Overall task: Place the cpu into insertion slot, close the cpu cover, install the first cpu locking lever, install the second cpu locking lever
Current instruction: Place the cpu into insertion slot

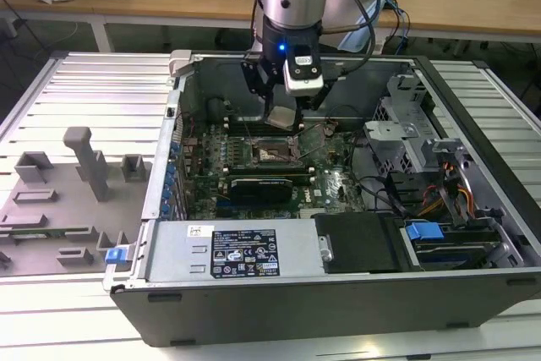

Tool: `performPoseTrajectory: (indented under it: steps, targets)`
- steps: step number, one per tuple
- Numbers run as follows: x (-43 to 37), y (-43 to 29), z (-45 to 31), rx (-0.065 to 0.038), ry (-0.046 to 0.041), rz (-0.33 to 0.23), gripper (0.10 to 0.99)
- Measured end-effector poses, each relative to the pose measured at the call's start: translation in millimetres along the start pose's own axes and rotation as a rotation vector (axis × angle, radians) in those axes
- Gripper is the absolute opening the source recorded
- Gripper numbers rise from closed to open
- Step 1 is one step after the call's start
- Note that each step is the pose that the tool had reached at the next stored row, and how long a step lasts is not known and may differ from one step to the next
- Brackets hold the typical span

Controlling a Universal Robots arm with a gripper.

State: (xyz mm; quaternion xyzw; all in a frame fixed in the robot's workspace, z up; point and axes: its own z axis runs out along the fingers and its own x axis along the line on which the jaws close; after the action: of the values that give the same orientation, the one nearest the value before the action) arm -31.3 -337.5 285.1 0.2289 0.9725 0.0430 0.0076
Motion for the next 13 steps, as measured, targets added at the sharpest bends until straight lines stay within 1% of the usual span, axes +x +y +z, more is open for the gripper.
performPoseTrajectory:
  steps: [4, 6, 10, 13]
  targets:
    - [0.0, -0.1, 0.7, 0.0, -0.0062, 0.07, 0.541]
    - [0.0, -0.1, 1.2, -0.001, -0.0107, 0.122, 0.541]
    - [0.0, -0.2, 1.8, -0.001, -0.017, 0.193, 0.541]
    - [0.0, -0.2, 2.4, -0.001, -0.0228, 0.26, 0.541]
